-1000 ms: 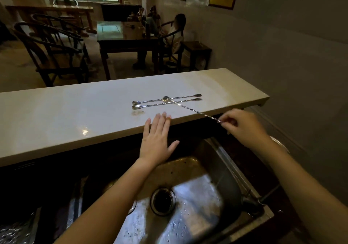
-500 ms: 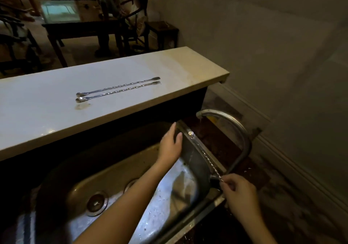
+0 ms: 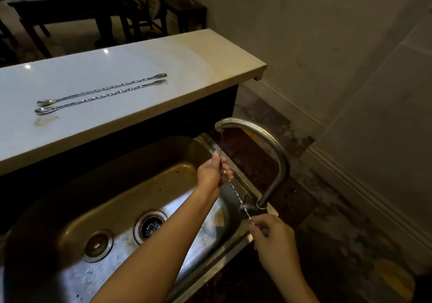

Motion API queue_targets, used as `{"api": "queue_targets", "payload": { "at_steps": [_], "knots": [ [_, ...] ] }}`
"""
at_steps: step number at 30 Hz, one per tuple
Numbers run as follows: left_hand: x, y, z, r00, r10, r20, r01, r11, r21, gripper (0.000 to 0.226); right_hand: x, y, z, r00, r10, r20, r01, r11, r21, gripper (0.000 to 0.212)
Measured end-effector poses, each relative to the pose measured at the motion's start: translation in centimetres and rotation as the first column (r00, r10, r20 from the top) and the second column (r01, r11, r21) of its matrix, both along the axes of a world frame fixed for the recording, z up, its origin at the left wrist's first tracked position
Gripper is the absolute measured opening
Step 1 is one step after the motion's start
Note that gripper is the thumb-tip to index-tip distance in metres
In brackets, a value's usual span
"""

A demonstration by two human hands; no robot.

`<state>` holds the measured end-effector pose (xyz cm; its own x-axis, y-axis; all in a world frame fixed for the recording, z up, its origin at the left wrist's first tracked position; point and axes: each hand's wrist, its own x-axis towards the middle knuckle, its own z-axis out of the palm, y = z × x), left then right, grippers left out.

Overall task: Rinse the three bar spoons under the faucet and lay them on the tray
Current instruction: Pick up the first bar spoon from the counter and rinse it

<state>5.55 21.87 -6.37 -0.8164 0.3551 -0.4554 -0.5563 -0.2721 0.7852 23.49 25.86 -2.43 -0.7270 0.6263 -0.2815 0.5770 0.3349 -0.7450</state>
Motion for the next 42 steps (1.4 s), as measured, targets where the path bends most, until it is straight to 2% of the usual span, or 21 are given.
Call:
{"api": "queue_targets", "payload": {
  "at_steps": [2,6,9,11,14,17,19,23,26,29,32,34,39,42],
  "knots": [
    [0.0,0.0,0.1,0.999,-0.008,-0.040,0.006,0.999,-0.033,0.035,0.1,0.1,-0.2,1.000,0.007,-0.019,-0.006,1.000,0.019,0.024],
    [0.0,-0.2,0.6,0.975,-0.129,-0.183,0.126,0.992,-0.028,0.022,0.0,0.6,-0.2,0.999,0.003,-0.052,0.000,0.998,0.056,0.026],
    [-0.3,-0.6,1.0,0.979,-0.085,-0.184,0.085,0.996,-0.009,0.023,-0.1,0.5,-0.2,0.998,0.016,-0.057,-0.014,0.999,0.031,0.018],
    [-0.4,-0.7,1.1,0.985,-0.064,-0.161,0.061,0.998,-0.021,0.032,-0.2,0.2,-0.1,0.998,0.034,-0.055,-0.032,0.999,0.037,0.010],
    [-0.3,-0.8,1.5,0.974,-0.134,-0.183,0.121,0.989,-0.079,0.040,-0.2,0.1,0.1,0.997,0.024,-0.074,-0.020,0.999,0.051,0.009],
    [-1.2,-1.6,1.8,0.959,-0.195,-0.205,0.167,0.975,-0.146,0.030,-0.3,0.3,0.6,0.997,0.062,-0.044,-0.060,0.998,0.028,0.009],
    [-2.3,-3.0,1.5,0.977,-0.146,-0.156,0.119,0.979,-0.167,0.022,-0.4,0.3,1.1,0.990,0.138,-0.007,-0.138,0.989,-0.049,0.009],
    [-4.3,-8.0,-0.5,0.993,0.098,0.068,-0.092,0.992,-0.089,0.018,-1.7,0.2,2.9,0.975,0.221,-0.014,-0.221,0.968,-0.121,0.012],
    [-4.4,-11.8,-2.8,0.968,0.184,0.173,-0.167,0.980,-0.106,0.024,-4.9,0.3,4.3,0.977,0.176,-0.117,-0.188,0.977,-0.103,0.013],
    [-3.2,-14.5,-4.8,0.922,0.239,0.303,-0.245,0.969,-0.022,0.025,-9.5,0.2,4.7,0.959,0.132,-0.252,-0.152,0.987,-0.062,0.016],
    [-1.3,-15.9,-6.1,0.866,0.253,0.431,-0.314,0.947,0.075,0.024,-14.0,0.8,4.0,0.960,0.020,-0.278,-0.082,0.974,-0.213,0.019],
    [-0.1,-16.6,-6.6,0.833,0.229,0.504,-0.338,0.932,0.135,0.021,-15.8,1.1,3.4,0.968,0.023,-0.250,-0.089,0.962,-0.257,0.021],
    [1.1,-16.9,-6.8,0.792,0.242,0.561,-0.403,0.897,0.181,0.017,-16.8,1.3,2.4,0.969,0.067,-0.236,-0.111,0.978,-0.178,0.025],
    [0.9,-16.9,-6.5,0.759,0.310,0.573,-0.494,0.847,0.196,0.017,-16.3,1.6,2.8,0.964,0.253,-0.085,-0.254,0.967,-0.008,0.017]
  ]
}}
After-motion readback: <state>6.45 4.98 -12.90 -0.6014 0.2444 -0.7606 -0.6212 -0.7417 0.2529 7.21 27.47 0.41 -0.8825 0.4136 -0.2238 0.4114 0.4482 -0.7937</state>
